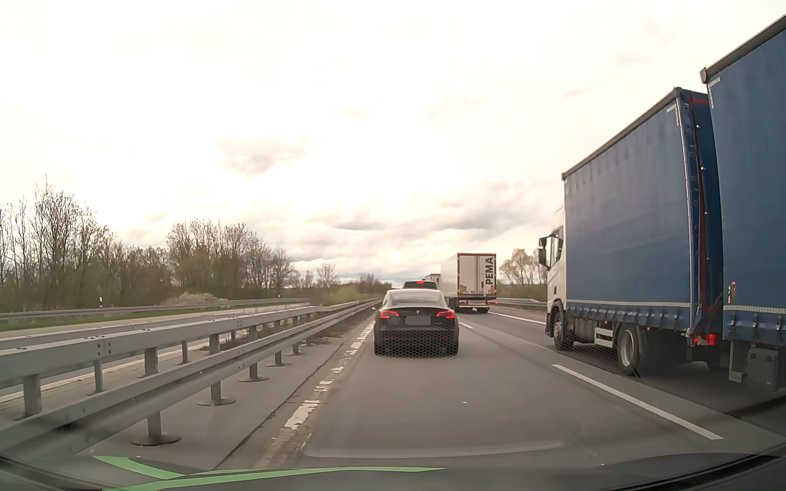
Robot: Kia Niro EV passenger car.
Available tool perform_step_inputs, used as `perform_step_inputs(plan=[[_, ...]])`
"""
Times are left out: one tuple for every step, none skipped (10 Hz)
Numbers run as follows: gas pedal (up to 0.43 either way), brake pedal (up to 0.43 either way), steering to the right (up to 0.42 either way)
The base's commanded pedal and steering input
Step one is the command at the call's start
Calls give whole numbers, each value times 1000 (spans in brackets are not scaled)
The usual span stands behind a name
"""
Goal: Follow the waypoints while adhering to traffic rules and regulations
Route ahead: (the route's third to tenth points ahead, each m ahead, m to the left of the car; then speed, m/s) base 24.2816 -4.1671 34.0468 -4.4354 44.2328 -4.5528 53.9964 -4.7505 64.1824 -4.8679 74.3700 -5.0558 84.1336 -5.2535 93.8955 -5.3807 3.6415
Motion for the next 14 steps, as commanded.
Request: perform_step_inputs(plan=[[0, 0, 0], [0, 0, 0], [0, 0, 0], [0, 0, 0], [0, 0, 0], [0, 0, 0], [0, 0, 0], [0, 0, 0], [0, 0, 0], [0, 0, 0], [8, 0, 0], [8, 0, -1], [8, 0, -1], [8, 0, -1]])
